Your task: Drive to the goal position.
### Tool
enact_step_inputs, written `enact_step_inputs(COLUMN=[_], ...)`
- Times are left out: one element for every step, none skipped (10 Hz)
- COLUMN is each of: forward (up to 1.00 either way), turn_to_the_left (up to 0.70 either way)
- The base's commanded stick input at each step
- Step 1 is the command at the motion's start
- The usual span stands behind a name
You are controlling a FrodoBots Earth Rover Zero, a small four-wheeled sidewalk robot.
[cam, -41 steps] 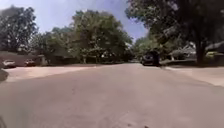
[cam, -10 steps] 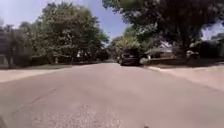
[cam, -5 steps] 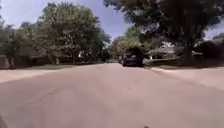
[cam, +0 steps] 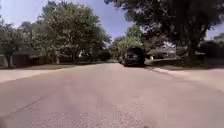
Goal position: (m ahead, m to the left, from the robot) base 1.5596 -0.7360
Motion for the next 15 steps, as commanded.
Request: enact_step_inputs(forward=[0.7,0.7,0.7,0.7,0.7,0.7,0.7,0.7,0.7,0.7,0.7,0.7,0.7,0.7,0.7], turn_to_the_left=[0.0,0.0,0.0,0.0,0.0,0.0,0.0,0.0,0.0,0.0,0.0,0.0,0.0,0.0,0.0])
